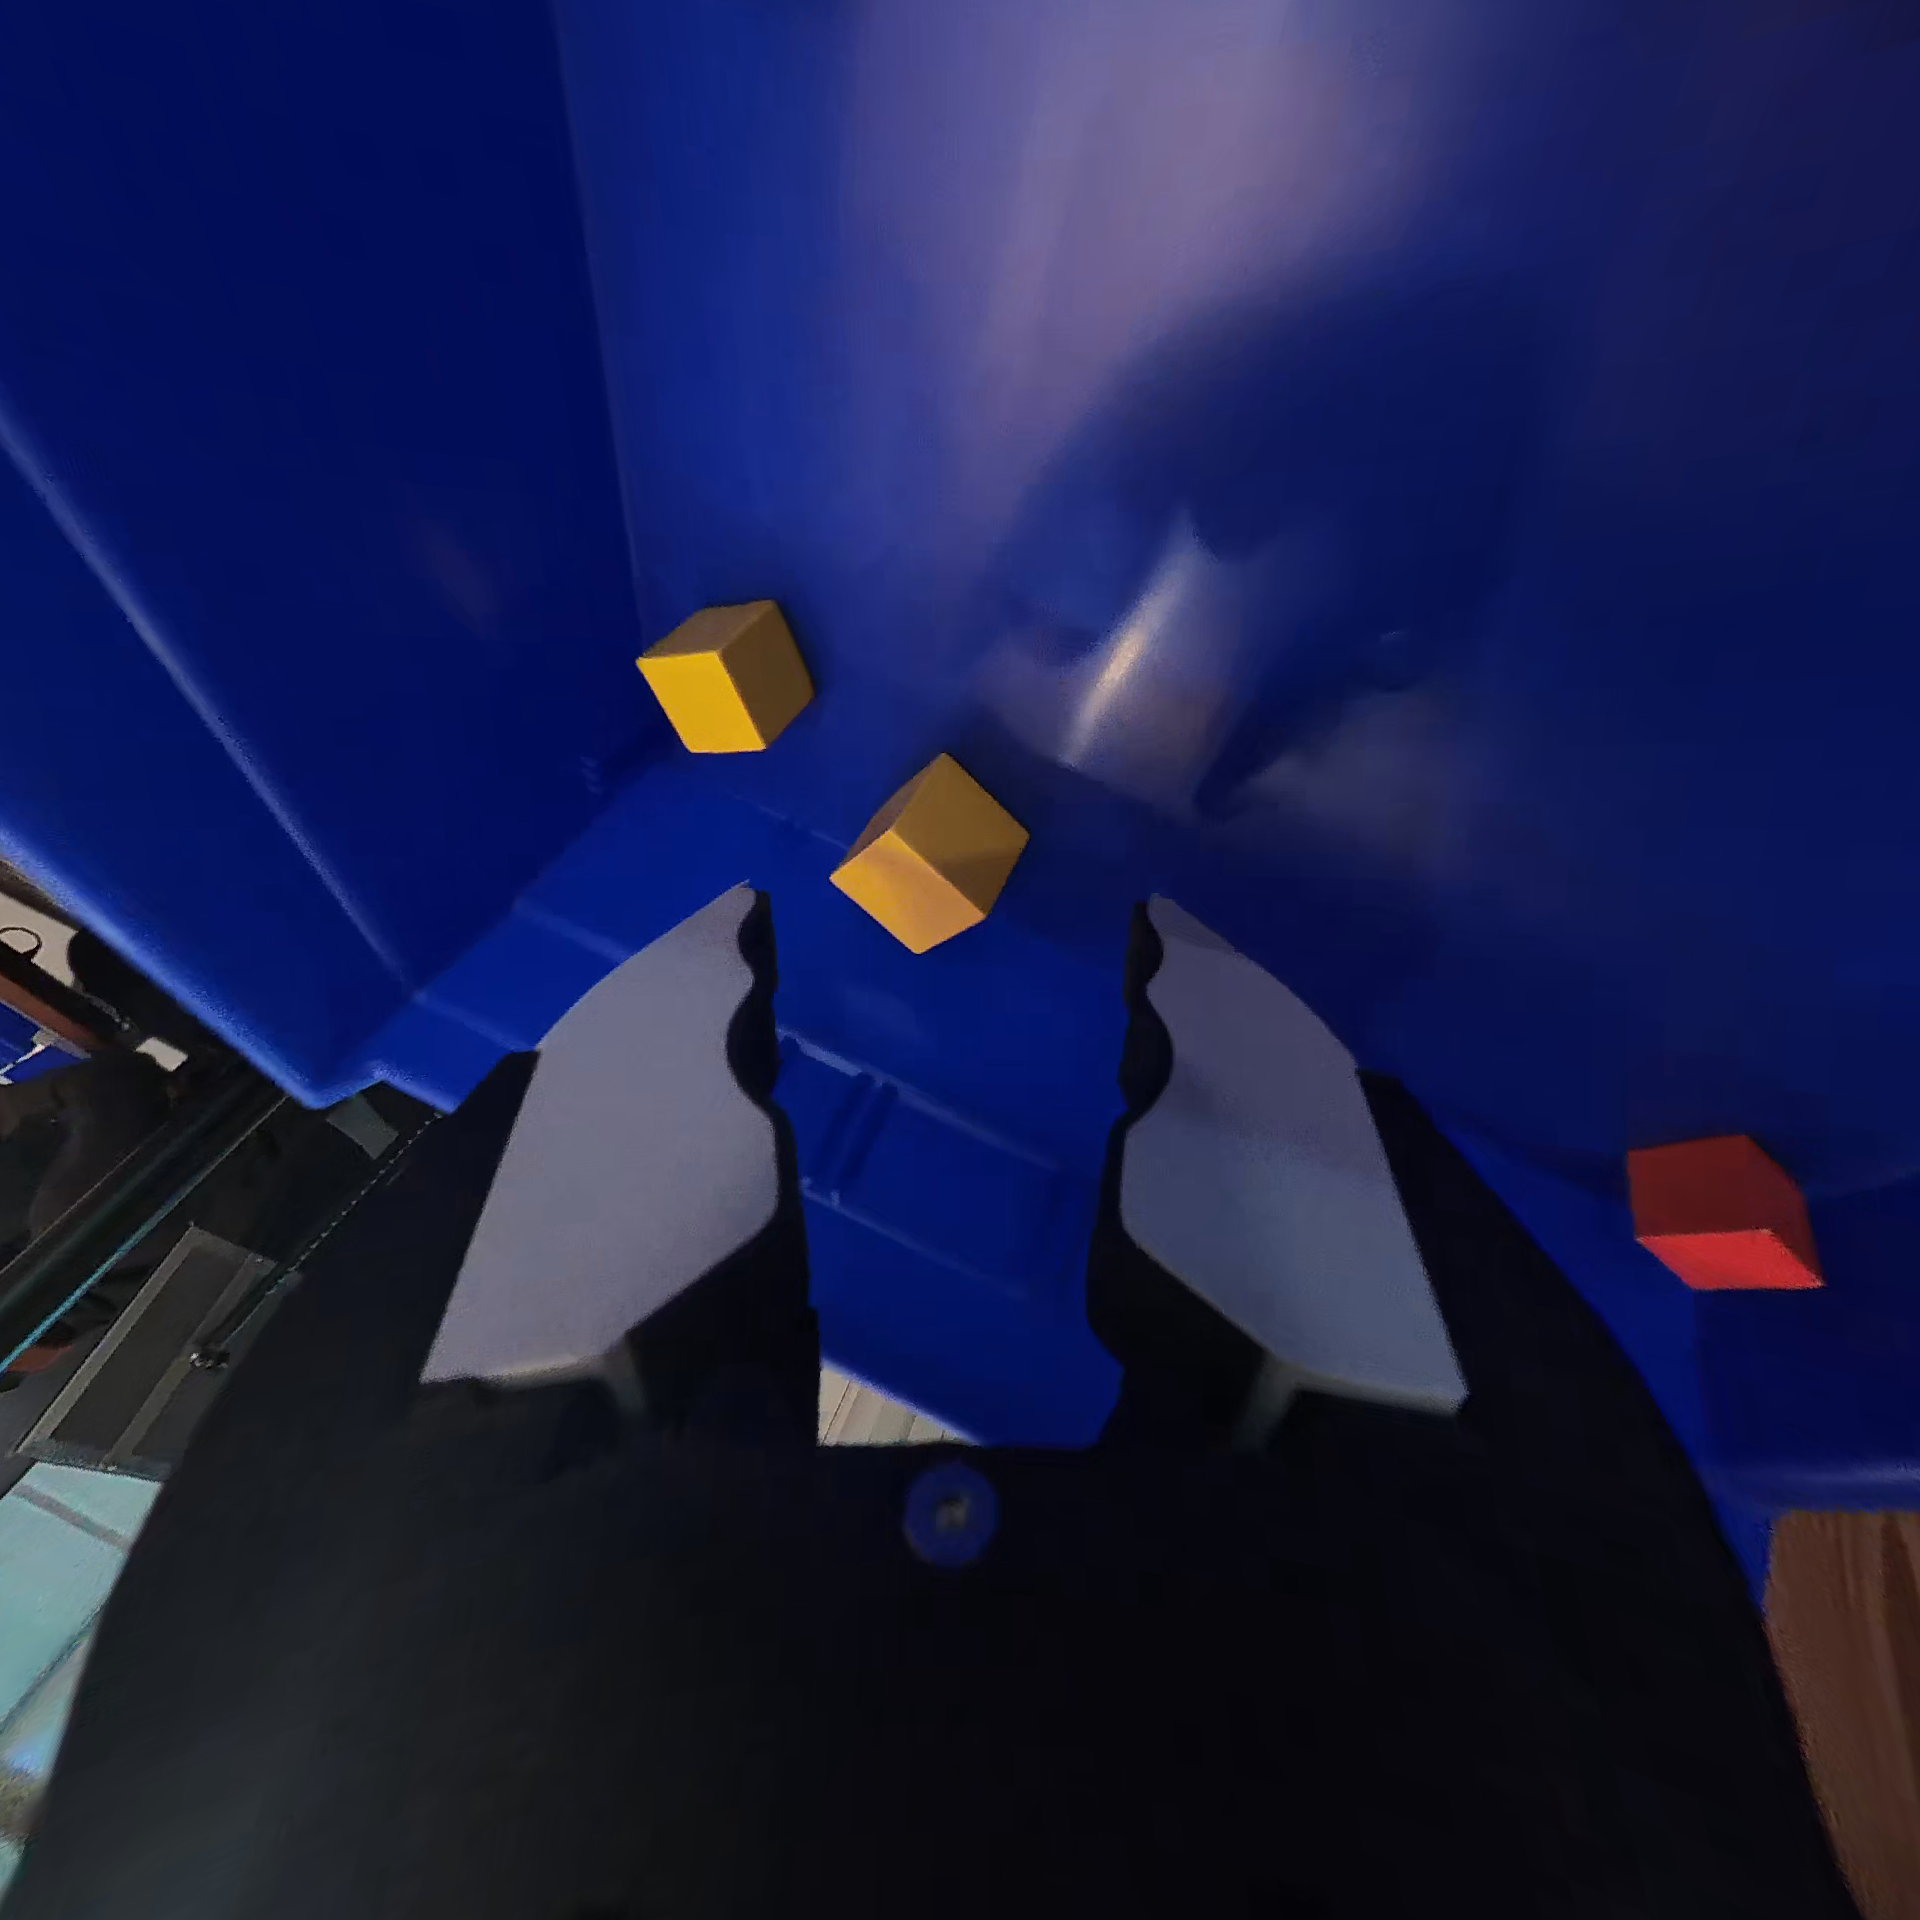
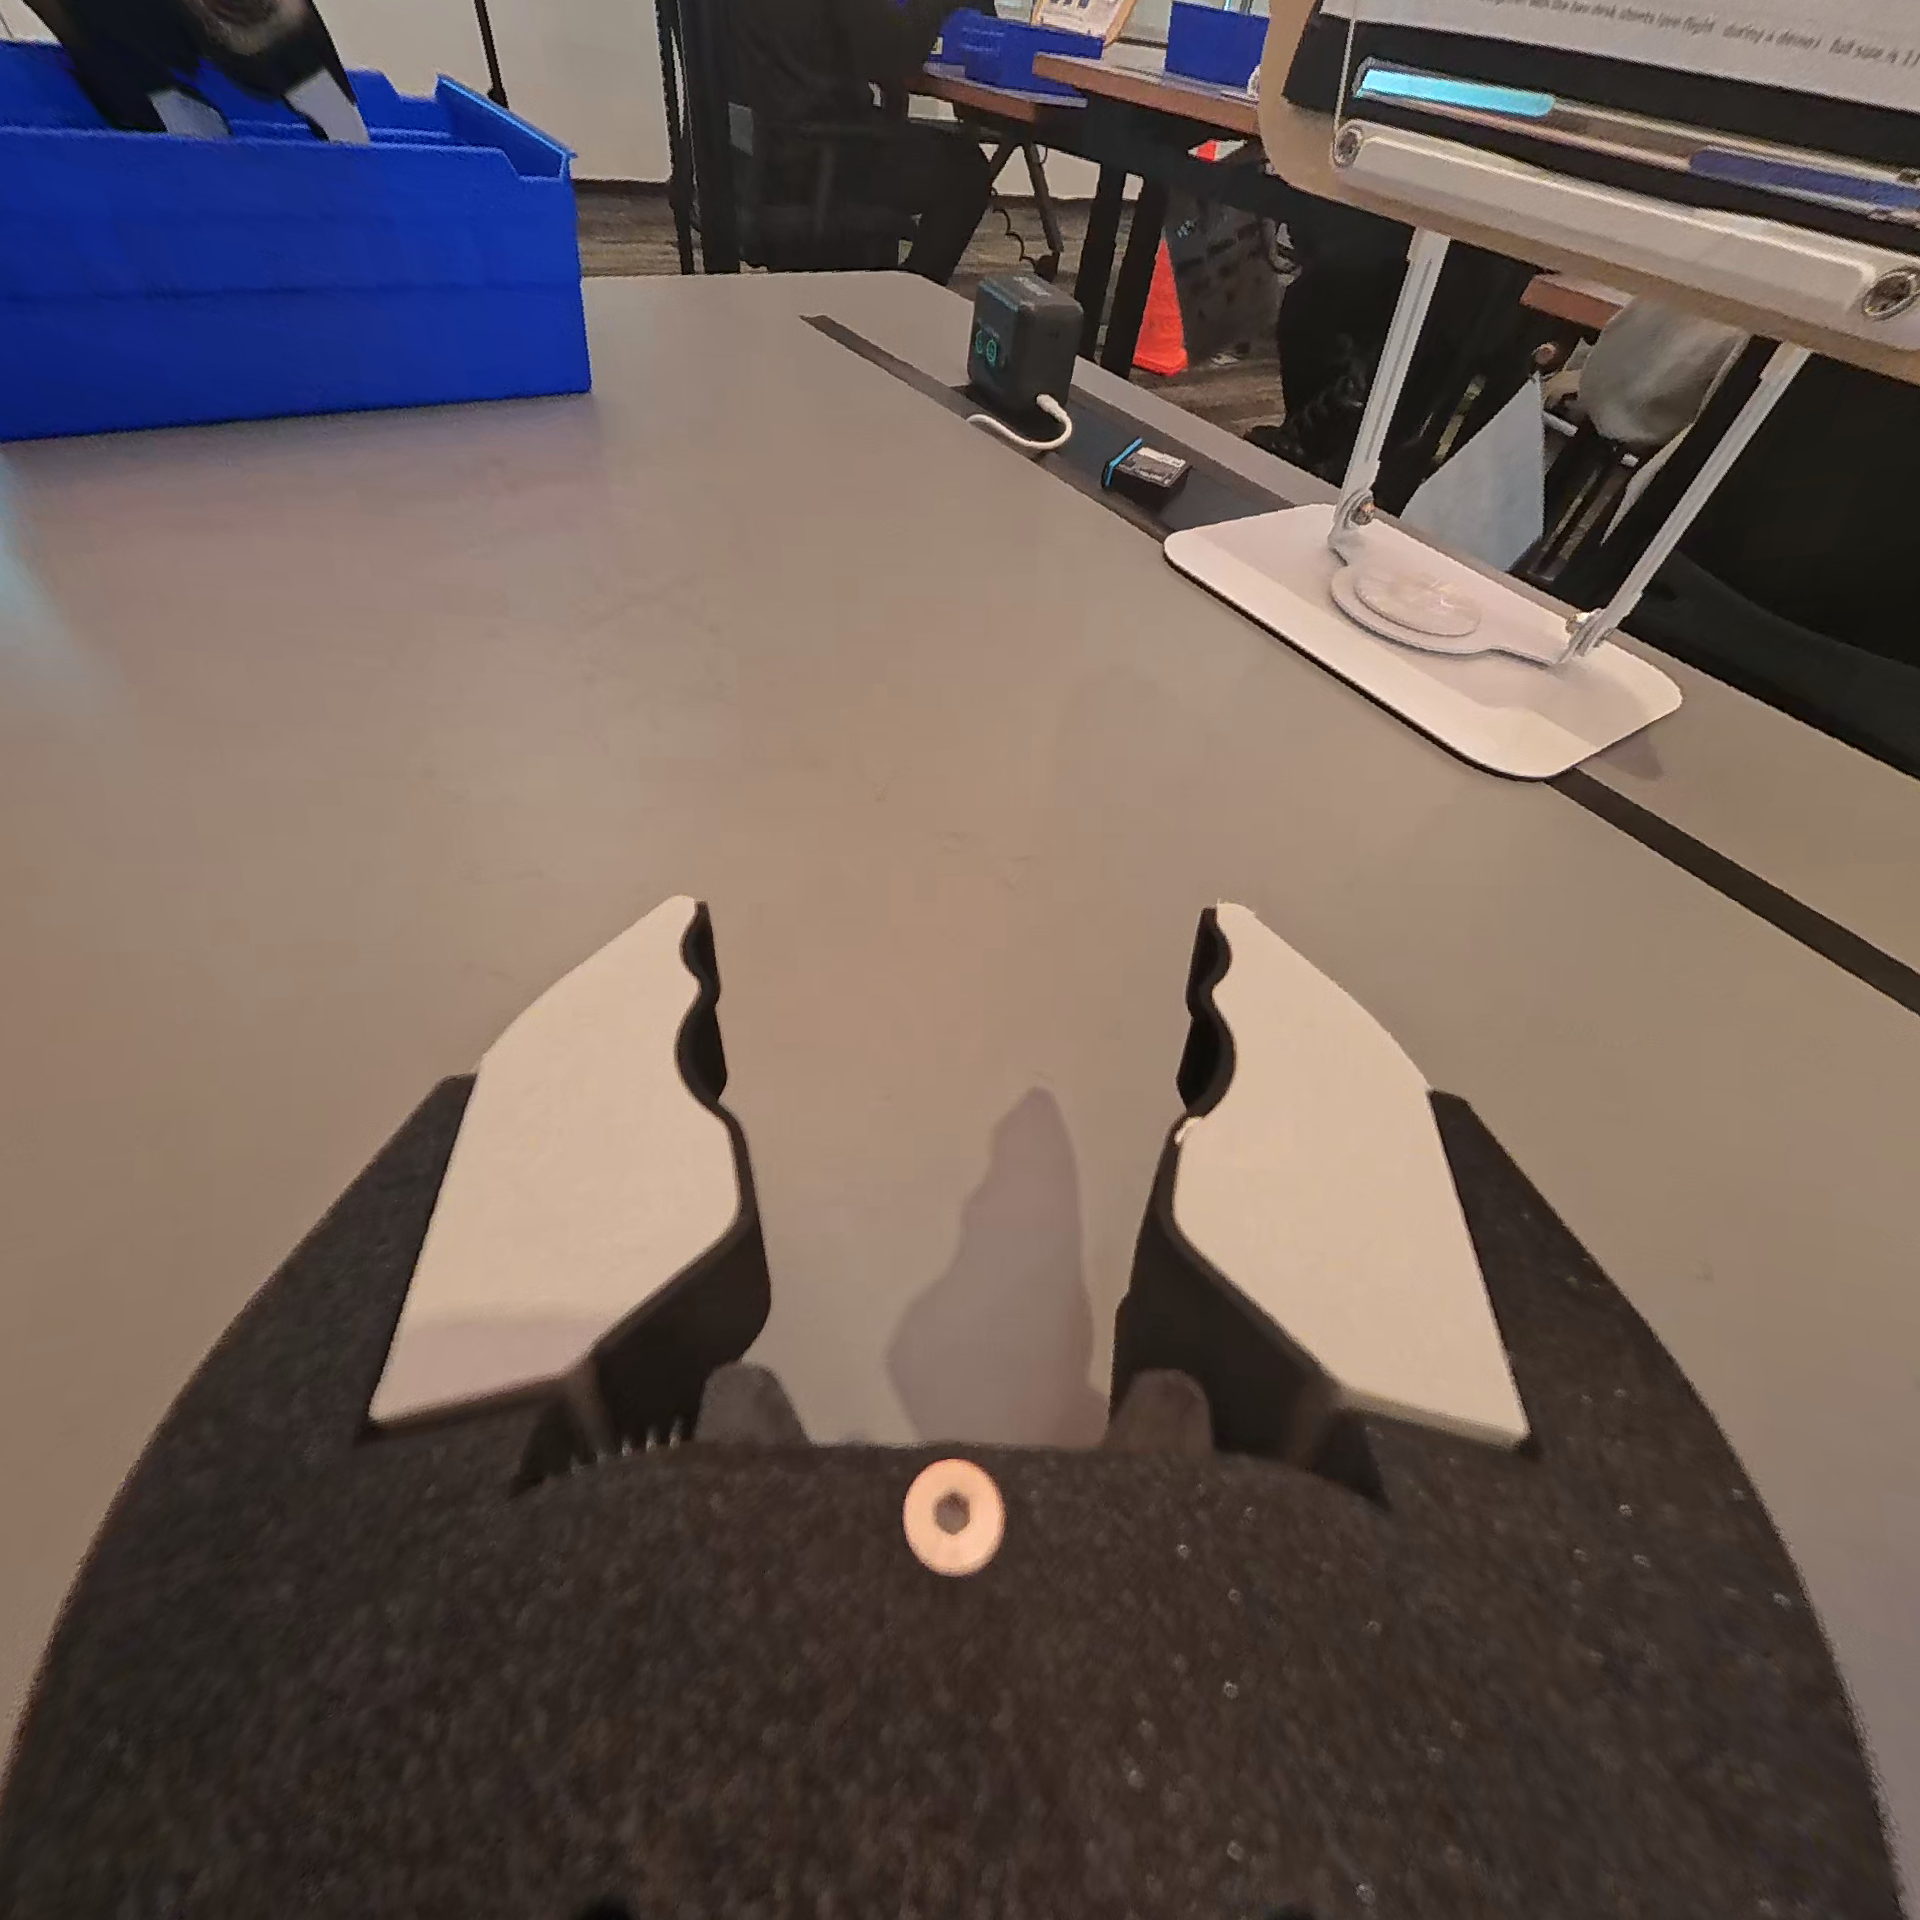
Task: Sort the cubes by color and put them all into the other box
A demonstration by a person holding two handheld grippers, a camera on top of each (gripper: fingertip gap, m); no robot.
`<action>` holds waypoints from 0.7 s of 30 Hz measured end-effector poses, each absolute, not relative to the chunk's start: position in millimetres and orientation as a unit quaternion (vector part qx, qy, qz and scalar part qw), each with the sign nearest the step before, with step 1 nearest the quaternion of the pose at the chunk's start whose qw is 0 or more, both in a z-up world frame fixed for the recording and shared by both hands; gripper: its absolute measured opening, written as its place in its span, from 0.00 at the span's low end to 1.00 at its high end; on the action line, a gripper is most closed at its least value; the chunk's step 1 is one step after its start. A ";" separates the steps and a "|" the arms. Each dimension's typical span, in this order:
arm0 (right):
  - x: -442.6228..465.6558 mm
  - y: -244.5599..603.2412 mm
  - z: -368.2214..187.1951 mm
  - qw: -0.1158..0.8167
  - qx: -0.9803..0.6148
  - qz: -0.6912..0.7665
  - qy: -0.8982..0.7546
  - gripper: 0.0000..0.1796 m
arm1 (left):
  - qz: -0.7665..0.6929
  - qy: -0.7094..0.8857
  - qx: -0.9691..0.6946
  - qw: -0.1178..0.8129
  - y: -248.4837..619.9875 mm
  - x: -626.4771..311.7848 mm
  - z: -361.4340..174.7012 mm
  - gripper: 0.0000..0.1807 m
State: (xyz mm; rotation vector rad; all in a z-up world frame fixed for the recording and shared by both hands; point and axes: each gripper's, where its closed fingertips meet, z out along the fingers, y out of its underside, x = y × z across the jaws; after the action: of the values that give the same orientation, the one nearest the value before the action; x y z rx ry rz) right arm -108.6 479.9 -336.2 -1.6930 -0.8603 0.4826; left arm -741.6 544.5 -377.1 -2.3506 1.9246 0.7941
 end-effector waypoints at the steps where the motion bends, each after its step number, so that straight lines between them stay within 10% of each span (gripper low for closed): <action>1: -108.7 479.9 -336.8 0.556 -0.718 0.206 -0.364 0.48 | 0.256 0.616 -0.745 -0.007 545.2 -744.6 -379.1 0.36; 21: -106.7 480.8 -335.3 0.557 -0.717 0.219 -0.356 0.48 | 0.273 0.634 -0.714 -0.119 548.3 -767.0 -399.5 0.17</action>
State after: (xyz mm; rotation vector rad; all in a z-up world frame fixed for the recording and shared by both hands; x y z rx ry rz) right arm -106.7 480.8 -335.3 -1.6927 -0.8390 0.5178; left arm -767.0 548.3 -399.5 -2.4308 2.1582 0.9292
